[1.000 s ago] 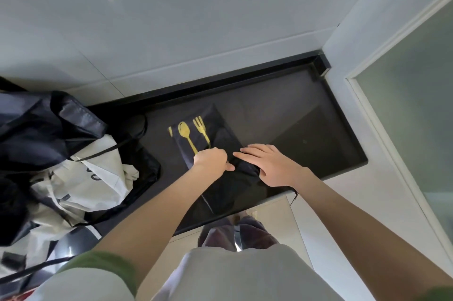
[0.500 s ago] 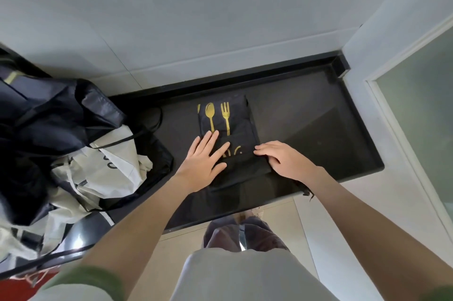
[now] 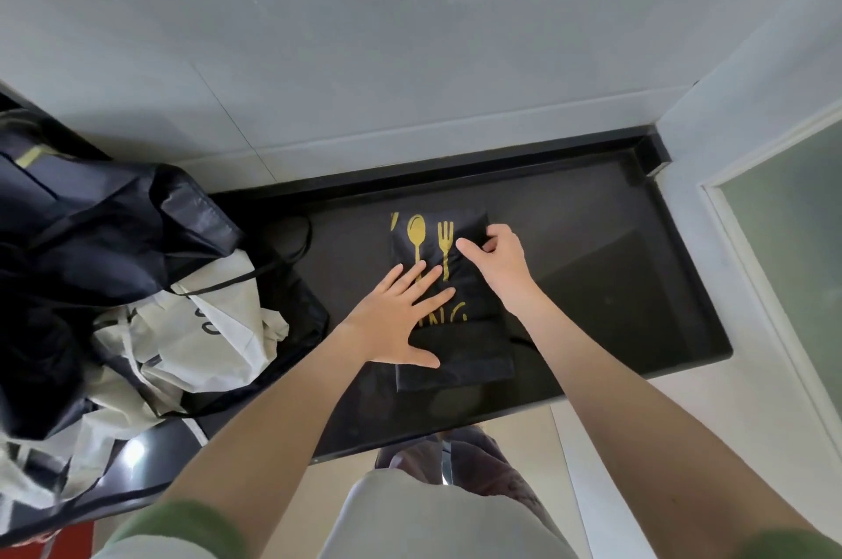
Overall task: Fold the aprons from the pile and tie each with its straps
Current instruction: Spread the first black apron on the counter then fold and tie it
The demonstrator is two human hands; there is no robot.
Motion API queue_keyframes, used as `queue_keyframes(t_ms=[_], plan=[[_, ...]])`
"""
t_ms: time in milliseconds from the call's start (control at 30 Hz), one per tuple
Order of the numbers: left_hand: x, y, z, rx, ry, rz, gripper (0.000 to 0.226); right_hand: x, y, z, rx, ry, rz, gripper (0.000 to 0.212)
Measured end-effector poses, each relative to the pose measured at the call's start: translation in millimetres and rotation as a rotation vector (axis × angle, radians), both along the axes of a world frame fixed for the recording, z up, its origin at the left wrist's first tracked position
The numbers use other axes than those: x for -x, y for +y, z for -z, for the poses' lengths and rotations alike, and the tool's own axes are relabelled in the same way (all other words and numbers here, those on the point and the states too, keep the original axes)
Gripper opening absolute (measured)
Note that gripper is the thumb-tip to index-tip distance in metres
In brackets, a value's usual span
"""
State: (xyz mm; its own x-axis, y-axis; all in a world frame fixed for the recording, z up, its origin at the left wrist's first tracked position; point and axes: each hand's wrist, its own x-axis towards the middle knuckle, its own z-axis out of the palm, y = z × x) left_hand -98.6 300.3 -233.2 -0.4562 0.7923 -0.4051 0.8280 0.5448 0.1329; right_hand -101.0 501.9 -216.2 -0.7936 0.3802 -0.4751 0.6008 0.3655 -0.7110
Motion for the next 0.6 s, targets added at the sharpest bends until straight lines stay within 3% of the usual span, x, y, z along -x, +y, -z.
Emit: queue_keyframes(t_ms=[100,167,300,433,600], plan=[[4.0,-0.7,2.7,-0.03,-0.066,-0.008,0.104,20.8,6.3,-5.9,0.047,0.028,-0.031,0.037],[5.3,-0.9,5.4,-0.041,-0.103,-0.029,0.107,30.8,13.3,-9.6,0.065,-0.014,-0.045,0.044],[4.2,0.7,8.0,-0.025,-0.097,-0.033,0.109,38.9,22.0,-6.2,-0.139,-0.092,-0.184,0.049],[8.8,3.3,7.2,-0.002,-0.051,0.009,0.107,43.3,23.7,-2.7,-0.299,-0.009,-0.311,0.021],[18.3,20.4,-0.4,-0.161,0.021,-0.12,0.081,40.1,31.1,-7.3,-0.062,-0.044,-0.123,0.039]])
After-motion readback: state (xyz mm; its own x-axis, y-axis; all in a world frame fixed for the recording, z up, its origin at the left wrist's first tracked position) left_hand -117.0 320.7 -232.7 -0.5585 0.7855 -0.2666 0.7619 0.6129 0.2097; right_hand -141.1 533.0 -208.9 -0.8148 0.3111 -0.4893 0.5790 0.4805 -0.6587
